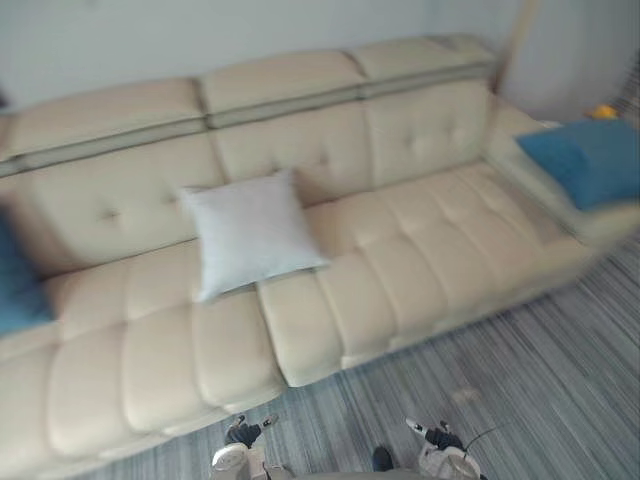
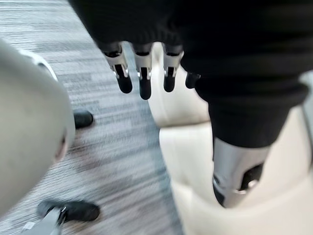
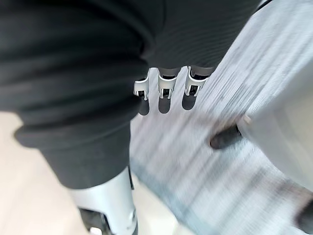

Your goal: Pick up cushions and gather them together orderly.

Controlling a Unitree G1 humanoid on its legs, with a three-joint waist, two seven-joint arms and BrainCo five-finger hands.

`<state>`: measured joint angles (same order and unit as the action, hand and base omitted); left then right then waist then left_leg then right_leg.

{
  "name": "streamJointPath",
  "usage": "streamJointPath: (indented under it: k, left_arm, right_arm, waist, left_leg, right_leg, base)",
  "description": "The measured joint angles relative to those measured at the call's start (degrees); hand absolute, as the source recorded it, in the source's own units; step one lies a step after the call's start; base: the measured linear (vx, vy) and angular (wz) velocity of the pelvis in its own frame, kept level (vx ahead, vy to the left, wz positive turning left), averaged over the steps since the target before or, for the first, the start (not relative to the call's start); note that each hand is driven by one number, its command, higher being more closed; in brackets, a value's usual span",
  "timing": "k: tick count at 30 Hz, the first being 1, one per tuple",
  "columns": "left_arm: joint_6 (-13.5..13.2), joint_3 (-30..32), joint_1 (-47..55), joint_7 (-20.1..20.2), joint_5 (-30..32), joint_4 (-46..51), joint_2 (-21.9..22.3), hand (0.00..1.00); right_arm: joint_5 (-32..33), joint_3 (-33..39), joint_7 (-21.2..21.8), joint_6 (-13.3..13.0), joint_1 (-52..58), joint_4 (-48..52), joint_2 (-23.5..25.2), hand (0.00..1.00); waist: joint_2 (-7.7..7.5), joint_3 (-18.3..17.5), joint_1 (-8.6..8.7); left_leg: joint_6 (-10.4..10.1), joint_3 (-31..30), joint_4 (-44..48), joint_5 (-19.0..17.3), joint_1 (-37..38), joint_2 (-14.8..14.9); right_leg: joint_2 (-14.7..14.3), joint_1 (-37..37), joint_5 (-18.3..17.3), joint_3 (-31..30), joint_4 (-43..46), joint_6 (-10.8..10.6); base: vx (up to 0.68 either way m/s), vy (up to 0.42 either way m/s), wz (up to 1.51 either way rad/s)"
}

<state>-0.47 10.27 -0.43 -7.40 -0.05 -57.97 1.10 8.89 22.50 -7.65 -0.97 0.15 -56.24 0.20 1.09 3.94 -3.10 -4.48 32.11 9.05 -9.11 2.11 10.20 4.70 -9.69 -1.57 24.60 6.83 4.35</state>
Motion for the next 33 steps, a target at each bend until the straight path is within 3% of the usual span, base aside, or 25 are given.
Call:
streamJointPath:
  k: [1, 2, 3, 5, 6, 8, 9, 11, 13, 16, 17, 19, 20, 22, 23, 24, 25, 27, 29, 30, 32, 33]
  left_arm:
    - [-0.09, -1.34, -0.11, 0.09, 0.05, 0.03, -0.4, 0.0]
    - [-0.12, -1.43, 0.02, 0.08, 0.08, 0.02, -0.47, 0.0]
    - [-0.17, -2.09, 0.42, 0.08, 0.2, -0.02, -0.85, 0.0]
    - [-0.28, -4.7, -0.72, 0.19, 0.48, -0.05, -1.21, 0.0]
    - [-0.39, -5.33, -0.85, 0.3, 0.48, 0.01, -1.59, 0.0]
    - [-0.38, -4.89, -0.87, 0.31, 0.43, 0.08, -1.37, 0.0]
    - [-0.36, -4.62, -0.53, 0.38, 0.42, 0.16, -0.85, 0.0]
    - [-0.38, -4.95, 0.4, 0.56, 0.26, 1.88, -1.07, 0.0]
    - [-0.4, -5.21, 0.7, 0.66, -0.11, 4.06, -0.83, 0.0]
    - [-0.55, -5.15, 1.25, 0.64, -0.17, 5.79, -0.31, 0.0]
    - [-0.57, -5.2, 1.24, 0.6, -0.17, 6.21, -0.17, 0.0]
    - [-0.6, -5.55, 1.38, 0.62, -0.17, 6.27, -0.15, 0.0]
    - [-0.49, -5.71, 1.41, 0.63, -0.17, 6.2, -0.26, 0.0]
    - [-0.38, -5.8, 2.15, 0.66, -0.15, 6.17, -0.55, 0.0]
    - [-0.35, -6.67, 2.22, 0.59, -0.14, 6.03, -1.13, 0.0]
    - [-0.32, -7.29, 2.15, 0.58, -0.14, 5.55, -1.41, 0.0]
    - [-0.11, -8.18, 2.05, 0.52, -0.14, 5.16, -1.57, 0.0]
    - [0.04, -9.62, 1.83, 0.3, -0.15, 4.96, -1.94, 0.0]
    - [0.02, -9.8, 1.85, -0.12, -0.17, 4.91, -2.19, 0.0]
    - [-0.05, -9.81, 1.65, -0.16, -0.18, 4.81, -2.7, 0.0]
    - [-0.18, -10.23, 1.12, -0.16, -0.21, 4.02, -3.77, 0.0]
    - [-0.12, -10.24, 0.97, -0.13, -0.2, 3.12, -4.44, 0.0]
  right_arm:
    - [-0.12, 0.36, -0.19, -0.07, 0.13, -1.1, -1.08, 0.0]
    - [-0.14, 0.33, -0.2, -0.04, 0.14, -1.4, -1.47, 0.0]
    - [-0.38, 0.25, -0.24, -0.05, -0.15, -2.06, -2.66, 0.0]
    - [-0.48, 0.92, -0.4, -0.05, 0.19, -2.72, -4.32, 0.0]
    - [-0.41, 0.9, -0.41, 0.08, 0.48, -3.87, -4.51, 0.0]
    - [0.04, 0.71, -0.48, 0.17, 1.88, -3.47, -3.76, 0.0]
    - [0.19, 0.45, -0.92, 0.22, 2.53, -3.18, -3.35, 0.0]
    - [0.29, -0.12, -1.43, 0.23, 2.24, -2.88, -2.58, 0.0]
    - [0.29, -0.33, -1.45, 0.25, 1.46, -2.56, -2.2, 0.0]
    - [0.29, -0.87, -1.64, 0.24, 1.33, -0.42, -1.53, 0.0]
    - [0.27, -0.86, -1.77, 0.22, 0.98, -0.18, -1.41, 0.0]
    - [0.22, -0.86, -1.86, 0.19, 1.38, 0.48, -1.06, 0.0]
    - [0.19, -0.87, -1.88, 0.23, 1.39, 1.49, -0.42, 0.0]
    - [0.06, -1.94, -1.81, 0.22, 3.07, 1.76, 0.11, 0.0]
    - [-0.02, -2.03, -1.72, 0.27, 3.99, 1.62, 0.18, 0.0]
    - [-0.04, -2.27, -1.72, 0.26, 4.1, 1.65, 0.19, 0.0]
    - [-0.07, -2.33, -1.7, 0.23, 4.32, 1.98, 0.12, 0.0]
    - [-0.14, -2.29, -1.62, 0.19, 4.29, 2.16, -0.21, 0.0]
    - [-0.25, -2.33, -1.56, 0.18, 4.0, 2.06, -0.2, 0.0]
    - [-0.48, -2.3, -1.44, 0.0, 3.11, 0.94, -0.24, 0.0]
    - [-1.47, -2.31, -1.35, 0.02, 0.79, -0.14, -0.19, 0.0]
    - [-2.11, -2.3, -1.34, -0.01, -0.36, -1.13, -0.32, 0.0]
  waist:
    - [0.49, 0.43, 0.01]
    - [0.26, 0.29, -0.04]
    - [1.16, 0.59, -0.13]
    - [2.77, 1.47, 0.98]
    - [2.17, 1.95, 0.97]
    - [2.56, 2.76, 0.97]
    - [2.61, 4.15, 0.8]
    - [2.3, 4.56, -0.12]
    - [1.42, 5.04, -0.77]
    - [1.5, 5.15, -1.13]
    - [1.6, 5.0, -1.93]
    - [1.93, 4.29, -2.9]
    - [2.07, 3.64, -3.04]
    - [0.16, 2.38, -3.11]
    - [-1.14, 1.52, -3.17]
    - [-1.31, 1.49, -3.18]
    - [-1.35, 1.75, -2.83]
    - [-1.04, 2.32, -2.25]
    - [-0.75, 2.42, -1.61]
    - [-0.68, 2.39, -1.02]
    - [-0.59, 2.33, -0.19]
    - [-0.87, 2.46, 0.11]
  left_leg:
    - [-0.02, 1.93, 0.38, -0.06, 2.48, -0.04]
    - [-0.02, 2.03, 0.34, -0.06, 3.4, -0.28]
    - [-0.3, 1.97, 0.13, -0.35, 4.79, -0.81]
    - [-2.15, 1.42, 6.28, -2.11, 4.47, 1.29]
    - [-2.13, 0.37, 13.06, -2.37, 2.24, 3.17]
    - [0.08, -3.75, 28.66, -0.73, -3.28, 7.84]
    - [4.54, -8.97, 40.18, 1.01, -8.06, 10.54]
    - [2.06, -16.44, 45.04, -2.61, -13.6, 7.42]
    - [0.25, -20.73, 36.25, -4.67, -16.97, 1.86]
    - [-0.11, -25.94, 19.76, -4.23, -18.24, -2.55]
    - [-0.43, -29.45, 12.98, -2.51, -17.97, -3.94]
    - [1.18, -31.47, 9.44, 1.06, -17.91, -3.84]
    - [1.69, -30.91, 9.48, 2.45, -16.93, -3.89]
    - [1.72, -27.04, 8.89, 1.63, -14.94, -4.35]
    - [2.45, -24.26, 8.06, -0.26, -12.88, -5.16]
    - [2.48, -22.9, 7.93, -0.85, -11.53, -5.41]
    - [3.17, -21.08, 7.51, -2.18, -8.18, -5.82]
    - [3.43, -19.94, 6.0, -3.58, -3.05, -6.09]
    - [3.4, -18.39, 2.52, -3.57, 2.12, -5.58]
    - [3.32, -18.03, 0.61, -3.52, 3.73, -4.85]
    - [2.77, -17.18, -1.3, -3.19, 4.27, -3.72]
    - [2.67, -16.99, -2.35, -3.16, 4.72, -3.62]
  right_leg:
    - [0.59, 0.25, 0.01, 6.52, 2.57, 0.27]
    - [0.49, 0.69, -0.25, 7.59, 2.92, 0.53]
    - [0.19, 1.38, -1.36, 7.5, 2.88, 0.56]
    - [-1.34, 1.02, -3.25, 3.67, 3.11, -0.23]
    - [-1.74, 1.19, -3.82, 2.58, 3.29, -0.44]
    - [-3.17, 2.69, -4.73, 1.65, 3.24, 0.61]
    - [-4.86, 4.05, -5.91, -0.38, 4.38, 1.86]
    - [-5.73, 4.01, -7.18, -3.44, 6.0, 2.57]
    - [-5.98, 4.16, -7.1, -7.05, 5.43, 1.92]
    - [-7.04, 5.04, -6.73, -11.35, 3.74, 1.31]
    - [-7.77, 5.09, -6.6, -13.85, 3.13, 0.94]
    - [-8.82, 5.03, -6.56, -16.7, 2.58, 0.53]
    - [-8.96, 5.51, -7.36, -18.82, 2.97, -0.55]
    - [-7.26, 4.35, -10.09, -21.18, 6.8, -3.8]
    - [-5.56, 2.25, -12.33, -22.12, 13.13, -7.11]
    - [-4.61, 0.26, -12.59, -21.76, 18.7, -7.99]
    - [-2.44, -3.47, -12.14, -19.56, 29.38, -10.64]
    - [0.75, -5.42, -12.52, -15.17, 38.41, -10.12]
    - [3.21, -5.39, -13.99, -10.56, 37.79, -8.26]
    - [4.05, -5.99, -14.28, -7.84, 33.81, -7.58]
    - [3.98, -8.12, -11.65, -5.84, 23.55, -6.96]
    - [3.07, -9.71, -7.12, -7.27, 14.92, -6.28]
  base:
    - [0.02, -0.121, -1.43]
    - [0.02, -0.145, -1.52]
    - [0.06, -0.133, -1.22]
    - [0.06, -0.118, -0.96]
    - [0.03, -0.08, -0.57]
    - [0.07, -0.138, -0.53]
    - [0.08, -0.086, -0.77]
    - [0.08, -0.008, -0.92]
    - [0.12, 0.009, -0.91]
    - [0.16, 0.043, -0.87]
    - [0.15, 0.057, -1.16]
    - [0.21, 0.117, -1.22]
    - [0.34, 0.18, -1.03]
    - [0.4, 0.193, -0.88]
    - [0.35, 0.164, -0.81]
    - [0.4, 0.191, -0.87]
    - [0.26, 0.124, -0.55]
    - [0.32, 0.103, -0.36]
    - [0.37, 0.045, -0.22]
    - [0.27, -0.046, -0.15]
    - [0.33, -0.131, -0.23]
    - [0.35, -0.203, -0.33]
